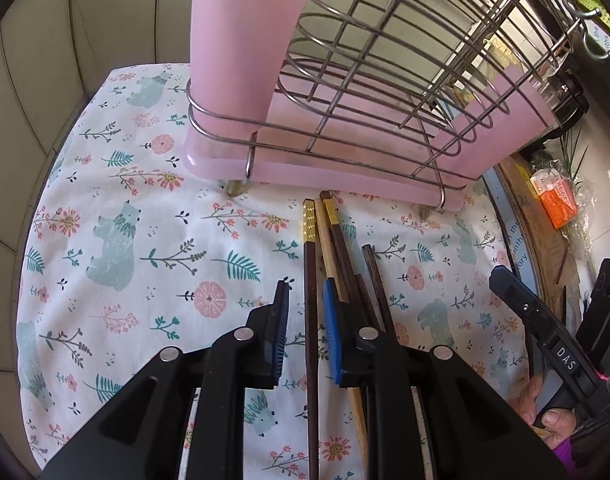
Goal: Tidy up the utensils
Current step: 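Grasp a gold-tipped dark chopstick with the left tool while the right grasps a dark chopstick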
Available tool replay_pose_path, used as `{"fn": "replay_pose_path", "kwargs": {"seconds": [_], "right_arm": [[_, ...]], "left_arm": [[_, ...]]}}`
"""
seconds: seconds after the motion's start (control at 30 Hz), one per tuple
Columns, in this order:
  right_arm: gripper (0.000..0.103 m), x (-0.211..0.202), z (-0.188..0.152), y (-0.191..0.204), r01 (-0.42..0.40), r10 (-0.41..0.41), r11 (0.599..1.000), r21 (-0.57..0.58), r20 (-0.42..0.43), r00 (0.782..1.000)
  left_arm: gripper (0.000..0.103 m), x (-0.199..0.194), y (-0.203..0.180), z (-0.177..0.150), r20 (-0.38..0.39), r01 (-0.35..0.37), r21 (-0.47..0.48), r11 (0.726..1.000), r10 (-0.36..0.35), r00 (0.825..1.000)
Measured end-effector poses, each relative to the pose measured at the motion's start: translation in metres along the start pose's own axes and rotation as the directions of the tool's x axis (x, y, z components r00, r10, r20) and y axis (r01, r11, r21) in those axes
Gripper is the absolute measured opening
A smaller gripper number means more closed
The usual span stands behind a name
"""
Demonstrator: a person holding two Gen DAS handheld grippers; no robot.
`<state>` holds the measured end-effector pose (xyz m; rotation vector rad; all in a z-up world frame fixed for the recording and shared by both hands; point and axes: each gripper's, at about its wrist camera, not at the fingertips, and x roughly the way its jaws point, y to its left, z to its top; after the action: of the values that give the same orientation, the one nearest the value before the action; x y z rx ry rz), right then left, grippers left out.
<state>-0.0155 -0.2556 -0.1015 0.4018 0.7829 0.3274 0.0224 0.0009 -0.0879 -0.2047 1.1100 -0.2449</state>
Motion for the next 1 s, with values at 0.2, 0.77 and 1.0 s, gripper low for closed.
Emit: {"fn": "replay_pose_path", "kwargs": {"seconds": [0.2, 0.77, 1.0], "right_arm": [[0.036, 0.004, 0.000, 0.001, -0.014, 0.014, 1.000, 0.006, -0.022, 1.000], [0.036, 0.038, 0.008, 0.029, -0.135, 0.134, 0.991, 0.011, -0.211, 0.968], [0.029, 0.070, 0.024, 0.056, -0.094, 0.083, 0.995, -0.021, -0.321, 0.944]], "left_arm": [[0.017, 0.016, -0.004, 0.008, -0.042, -0.020, 0.056, 0.998, 0.023, 0.999], [0.006, 0.039, -0.014, 0.025, -0.084, -0.077, 0.119, 0.990, 0.087, 0.993], [0.006, 0.002, 0.007, 0.011, -0.018, -0.032, 0.064, 0.997, 0.033, 0.999]]}}
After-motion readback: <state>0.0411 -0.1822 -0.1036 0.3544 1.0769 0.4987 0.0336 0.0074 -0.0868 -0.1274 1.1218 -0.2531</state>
